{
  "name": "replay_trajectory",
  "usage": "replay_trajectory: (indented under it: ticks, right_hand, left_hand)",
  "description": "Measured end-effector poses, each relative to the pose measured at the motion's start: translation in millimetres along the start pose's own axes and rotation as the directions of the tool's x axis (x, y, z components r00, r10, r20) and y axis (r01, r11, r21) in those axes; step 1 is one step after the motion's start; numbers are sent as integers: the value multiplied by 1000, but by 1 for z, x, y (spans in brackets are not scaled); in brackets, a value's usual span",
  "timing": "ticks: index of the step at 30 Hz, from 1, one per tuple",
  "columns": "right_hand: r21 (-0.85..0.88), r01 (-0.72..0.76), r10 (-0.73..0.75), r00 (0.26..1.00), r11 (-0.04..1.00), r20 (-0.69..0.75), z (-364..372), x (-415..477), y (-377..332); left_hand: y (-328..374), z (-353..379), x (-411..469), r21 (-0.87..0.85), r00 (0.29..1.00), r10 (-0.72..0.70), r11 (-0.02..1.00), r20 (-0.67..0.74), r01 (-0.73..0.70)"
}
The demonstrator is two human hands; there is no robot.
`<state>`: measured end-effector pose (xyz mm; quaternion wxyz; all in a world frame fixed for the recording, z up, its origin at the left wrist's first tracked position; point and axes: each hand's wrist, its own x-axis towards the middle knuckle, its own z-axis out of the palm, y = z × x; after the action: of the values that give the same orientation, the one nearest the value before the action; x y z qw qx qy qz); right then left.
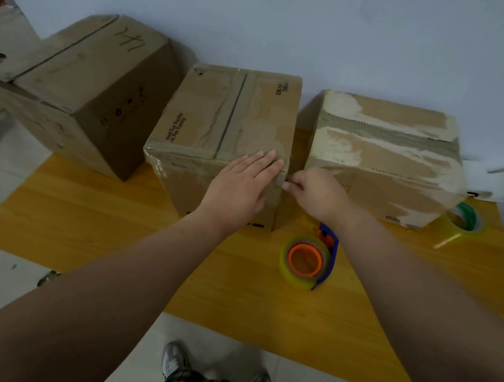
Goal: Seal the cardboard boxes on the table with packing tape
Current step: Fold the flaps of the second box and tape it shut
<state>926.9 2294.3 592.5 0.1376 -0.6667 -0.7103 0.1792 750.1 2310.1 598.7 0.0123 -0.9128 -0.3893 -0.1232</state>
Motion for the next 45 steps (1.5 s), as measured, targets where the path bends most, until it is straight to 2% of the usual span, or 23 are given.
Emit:
replay_trajectory:
  ticks: [3,7,11,16,19,22,26,28,34,37,40,43,45]
  right_hand:
    - [-114,37,-32,998,993,53,-6,5,-2]
    - [-233,73,-74,997,970,2,-16,10,-9]
    - [-153,70,-81,995,986,-66,-24,8,-9]
    - [-261,-20,8,999,965,-46,-2,3,-13]
    - [-180,-50,34,995,982,-94,-6,5,-12]
    - [-182,-29,-10,978,983,-210,-9,1,-16]
    - [-51,85,-91,987,995,-131,4,-5,-35]
    - [-76,78,-87,988,994,-127,10,-6,-38]
    - [-157,10,-33,989,988,-142,22,-4,-38]
    - [-74,-26,13,984,997,-175,23,-5,-42]
    - [-70,-81,70,987,994,-148,18,-7,-51]
    - [-172,-139,125,988,975,-90,14,-5,-75]
    - [-195,-83,54,987,977,-150,15,4,-106]
  left_hand:
    - [1,0,0,-10,1000,-1,1000,-4,1]
    - [0,0,-1,-8,1000,4,1000,2,-4]
    - [-5,0,0,-10,1000,27,1000,16,-26]
    - [-2,3,0,-16,1000,16,1000,-2,-16]
    - [-7,3,0,-12,999,37,999,9,-37]
    - [-9,3,2,3,999,47,999,7,-47]
    - [-11,5,1,30,996,85,996,28,-86]
    - [-28,3,-8,81,994,105,991,35,-108]
    - [-117,-19,-65,143,999,-47,989,28,42]
    - [-150,-33,-82,90,996,-78,993,46,74]
    - [-166,-39,-78,14,998,7,1000,57,-7]
    - [-174,-44,-67,-169,999,5,986,-35,-11]
    - [-180,-45,-58,-281,993,-48,960,-107,16]
